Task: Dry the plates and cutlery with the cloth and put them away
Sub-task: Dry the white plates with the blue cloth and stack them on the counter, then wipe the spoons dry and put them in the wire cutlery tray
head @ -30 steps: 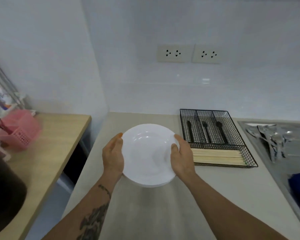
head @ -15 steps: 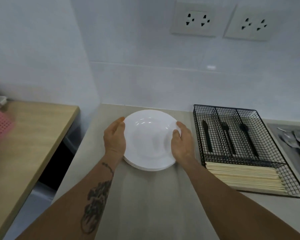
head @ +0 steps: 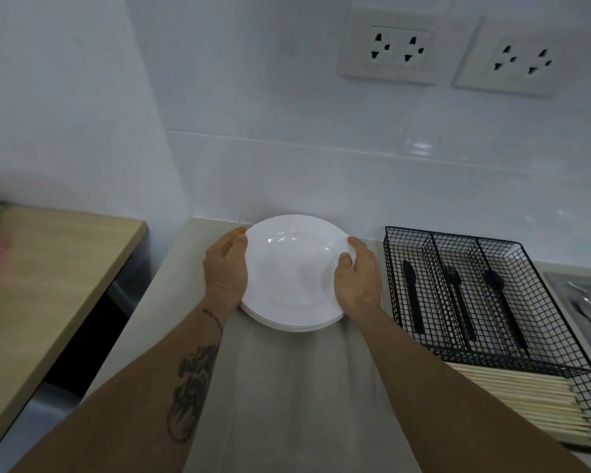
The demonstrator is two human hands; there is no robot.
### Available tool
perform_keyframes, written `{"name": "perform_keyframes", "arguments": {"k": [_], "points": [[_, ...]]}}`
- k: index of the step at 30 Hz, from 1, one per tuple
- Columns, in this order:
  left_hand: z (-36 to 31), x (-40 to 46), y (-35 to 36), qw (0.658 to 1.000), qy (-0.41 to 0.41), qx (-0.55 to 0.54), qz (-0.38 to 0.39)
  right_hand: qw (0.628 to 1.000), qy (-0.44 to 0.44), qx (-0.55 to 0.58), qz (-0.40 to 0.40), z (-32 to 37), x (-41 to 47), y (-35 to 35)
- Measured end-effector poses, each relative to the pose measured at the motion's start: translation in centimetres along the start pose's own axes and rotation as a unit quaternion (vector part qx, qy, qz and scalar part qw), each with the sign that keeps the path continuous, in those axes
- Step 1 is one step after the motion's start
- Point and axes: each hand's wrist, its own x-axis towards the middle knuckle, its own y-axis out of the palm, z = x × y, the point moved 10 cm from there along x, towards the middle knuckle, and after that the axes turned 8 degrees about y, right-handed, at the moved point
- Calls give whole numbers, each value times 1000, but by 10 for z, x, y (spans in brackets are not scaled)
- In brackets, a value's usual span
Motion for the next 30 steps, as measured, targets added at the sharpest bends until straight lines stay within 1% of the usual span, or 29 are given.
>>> {"name": "perform_keyframes", "arguments": {"k": [6, 8, 13, 15, 18, 20, 24, 27, 30], "points": [[0, 3, 3, 1000, 11, -17, -1, 1000, -12, 16, -11, -2, 7, 0], [-4, 2, 0, 1000, 14, -6, -7, 1000, -20, 9, -9, 0, 7, 0], [-23, -10, -1, 994, 45, 92, 27, 999, -21, -26, 22, 1, 1, -5], [-31, -17, -6, 991, 51, 122, 35, 998, -38, -40, 29, 4, -8, -13], [-52, -36, -15, 982, 85, 158, 51, 996, -59, -55, 48, 10, -29, -30], [-68, -52, -16, 980, 101, 157, 66, 994, -64, -67, 62, 12, -46, -46], [-106, -94, -7, 984, 99, 105, 103, 991, -66, -89, 78, 5, -90, -95], [-130, -132, 13, 979, 109, 81, 153, 993, -51, -89, 66, -11, -122, -144], [-150, -178, 38, 965, 124, 94, 209, 993, -27, -98, 64, -40, -153, -197]]}}
